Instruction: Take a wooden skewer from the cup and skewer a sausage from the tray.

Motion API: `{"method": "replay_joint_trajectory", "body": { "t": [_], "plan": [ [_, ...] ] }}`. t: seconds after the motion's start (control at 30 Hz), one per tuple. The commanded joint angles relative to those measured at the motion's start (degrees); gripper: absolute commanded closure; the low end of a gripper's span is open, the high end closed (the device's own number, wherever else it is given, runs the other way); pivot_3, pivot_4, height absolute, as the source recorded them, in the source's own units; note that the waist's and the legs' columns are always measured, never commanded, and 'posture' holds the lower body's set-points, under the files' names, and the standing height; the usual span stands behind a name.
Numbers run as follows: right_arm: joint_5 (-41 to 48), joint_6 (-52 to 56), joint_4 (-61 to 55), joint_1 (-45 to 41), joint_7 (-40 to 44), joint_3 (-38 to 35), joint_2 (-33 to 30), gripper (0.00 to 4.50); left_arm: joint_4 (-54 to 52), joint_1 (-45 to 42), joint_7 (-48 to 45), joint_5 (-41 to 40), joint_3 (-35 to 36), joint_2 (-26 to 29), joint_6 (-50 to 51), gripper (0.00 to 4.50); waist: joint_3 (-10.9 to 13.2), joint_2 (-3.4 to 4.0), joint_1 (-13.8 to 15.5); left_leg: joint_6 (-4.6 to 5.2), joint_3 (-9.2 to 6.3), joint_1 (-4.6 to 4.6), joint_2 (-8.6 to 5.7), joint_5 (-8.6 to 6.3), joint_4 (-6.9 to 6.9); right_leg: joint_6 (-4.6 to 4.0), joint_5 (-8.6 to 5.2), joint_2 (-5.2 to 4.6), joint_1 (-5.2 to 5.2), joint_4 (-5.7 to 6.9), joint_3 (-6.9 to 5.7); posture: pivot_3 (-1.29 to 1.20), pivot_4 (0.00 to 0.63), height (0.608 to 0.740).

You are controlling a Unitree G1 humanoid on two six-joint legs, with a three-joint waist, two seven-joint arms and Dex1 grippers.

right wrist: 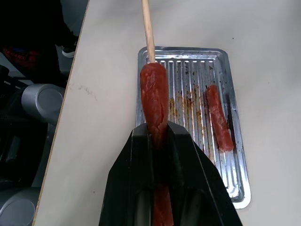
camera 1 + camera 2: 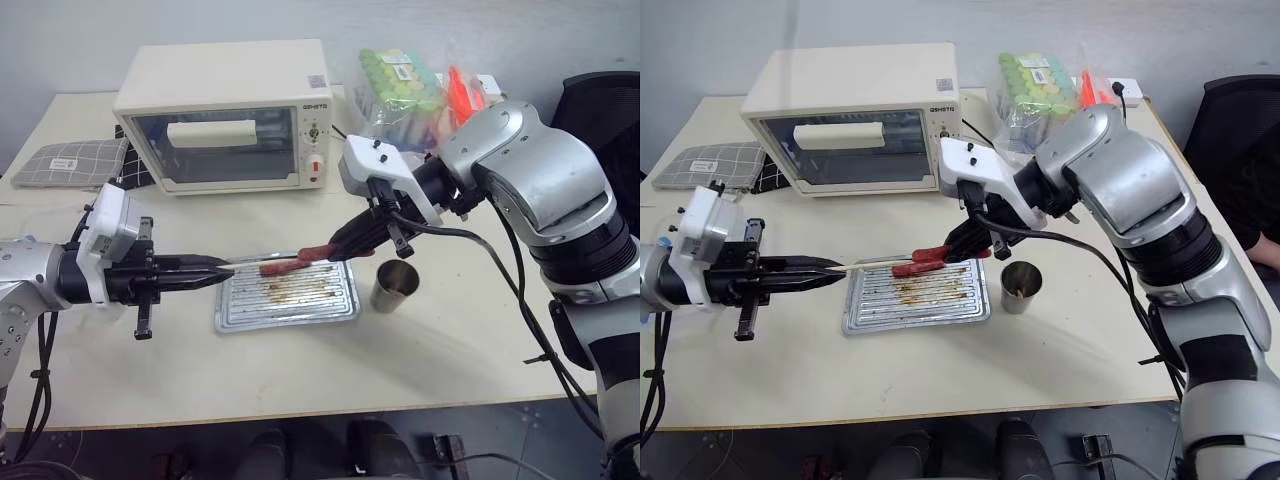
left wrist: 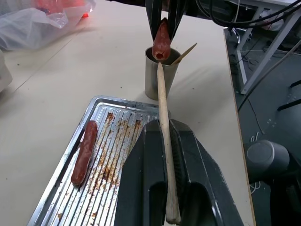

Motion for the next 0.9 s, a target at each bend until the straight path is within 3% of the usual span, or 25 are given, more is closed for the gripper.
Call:
{"method": "replay_joint_trajectory", "body": {
  "t": [0.03,0.9],
  "plan": [
    [0.8,-0.6,-2.1,0.2,-0.2,-1.5,-1.1,4.16,0.1,-1.2,-0.5,-0.3,1.9,1.1,-0.6,4.5,0.0,0.0,0.0,0.0,0.0,0.0,0.0,0.0,0.0,0.0,0.0,0.0,0.0,0.0,0.0,0.0,0.15,0.74],
    [4.7,3.0,-2.5,-1.5,-3.0,-2.3,0.2,4.16,0.2,-4.7,-0.5,0.4,-2.0,-0.5,-0.9,4.5,0.0,0.0,0.0,0.0,0.0,-0.01,0.0,0.0,0.03,0.0,0.0,0.0,0.0,0.01,0.0,0.0,0.15,0.74]
  ]
}}
